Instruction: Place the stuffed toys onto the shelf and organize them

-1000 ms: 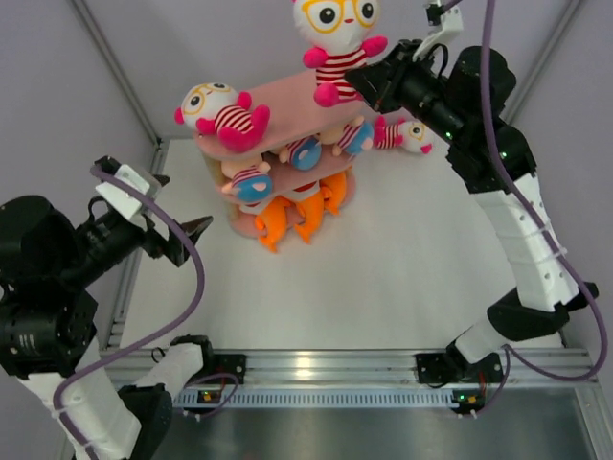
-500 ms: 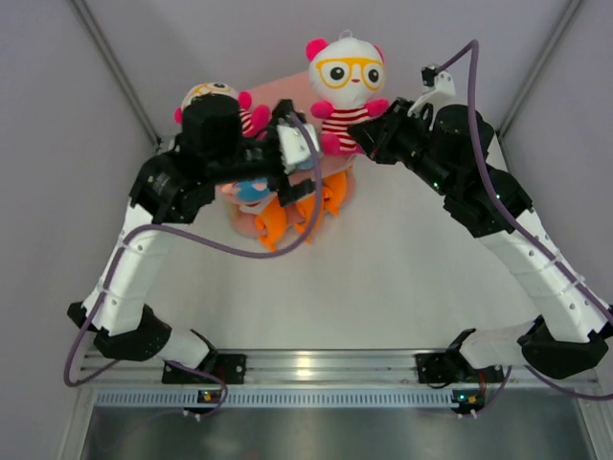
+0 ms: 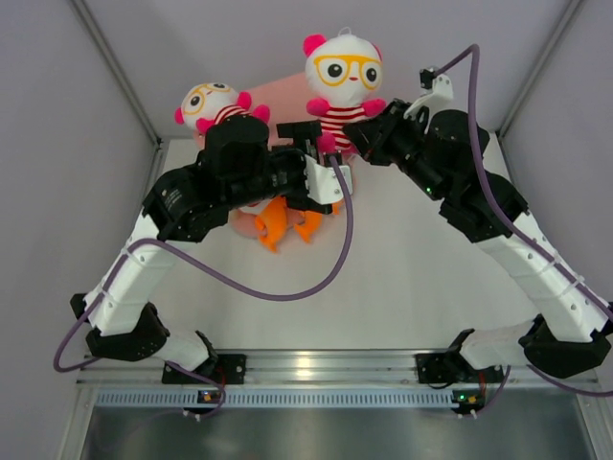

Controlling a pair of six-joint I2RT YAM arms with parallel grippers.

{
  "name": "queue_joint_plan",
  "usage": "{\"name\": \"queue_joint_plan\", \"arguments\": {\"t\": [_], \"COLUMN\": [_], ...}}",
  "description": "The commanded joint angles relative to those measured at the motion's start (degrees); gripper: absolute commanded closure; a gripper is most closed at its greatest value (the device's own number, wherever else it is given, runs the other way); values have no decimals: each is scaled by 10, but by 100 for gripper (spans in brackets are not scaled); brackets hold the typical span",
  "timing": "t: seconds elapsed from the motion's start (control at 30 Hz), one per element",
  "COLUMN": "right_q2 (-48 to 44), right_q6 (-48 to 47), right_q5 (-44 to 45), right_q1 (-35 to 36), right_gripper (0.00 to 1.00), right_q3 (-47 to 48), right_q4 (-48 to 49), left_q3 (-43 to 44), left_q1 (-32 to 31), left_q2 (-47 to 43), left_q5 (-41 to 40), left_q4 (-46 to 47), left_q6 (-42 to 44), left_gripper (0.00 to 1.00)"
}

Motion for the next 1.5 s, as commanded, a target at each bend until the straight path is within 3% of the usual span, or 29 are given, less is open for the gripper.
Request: {"name": "queue_joint_plan", "arguments": {"t": [0.0,0.13,0.17,0.27,0.37,0.43,0.5,0.53,0.63,0.73,0.77,0.87,1.07,1.33,1.47], "right_q2": [-6,-8,-9,-19,-26,-23,-23,-23,-28,-34,-36,-31,-17,-72,-77], "right_q6": [2,1,2,4,3,4,1,-6,-35,-79,-87,-118,-154,-159,-147], "right_q5": [4,-7,-9,-17,-24,-28,-32,-31,12,67,77,85,104,98,59], "right_q1": [14,23,24,27,28,29,28,29,29,25,23,7,-32,-44,-91], "right_gripper": [100,100,100,100,100,100,100,100,71,53,41,30,29,28,28], "right_q3": [8,5,3,-6,-19,-19,-19,-17,-16,-19,-21,-25,-34,-107,-119], "right_q4": [43,42,44,54,65,68,77,79,80,86,89,102,85,99,75], "left_q3": [23,37,37,36,55,58,54,51,40,47,48,70,89,20,-10], "left_q1": [-4,-3,-4,-3,-3,-3,-3,-3,-2,20,32,98,194,214,218], "left_q2": [-5,5,9,16,24,30,36,34,31,40,44,67,115,114,96], "left_q5": [-67,-71,-65,-70,-42,-25,-59,-65,-86,-96,-93,-69,7,-14,-17], "left_q4": [20,32,31,32,30,32,34,37,79,139,153,202,251,276,276], "left_q6": [57,58,58,59,36,25,21,16,-7,-50,-61,-102,-141,-120,-130], "left_gripper": [11,21,31,46,50,74,100,100,100,100,100,100,100,100,100]}}
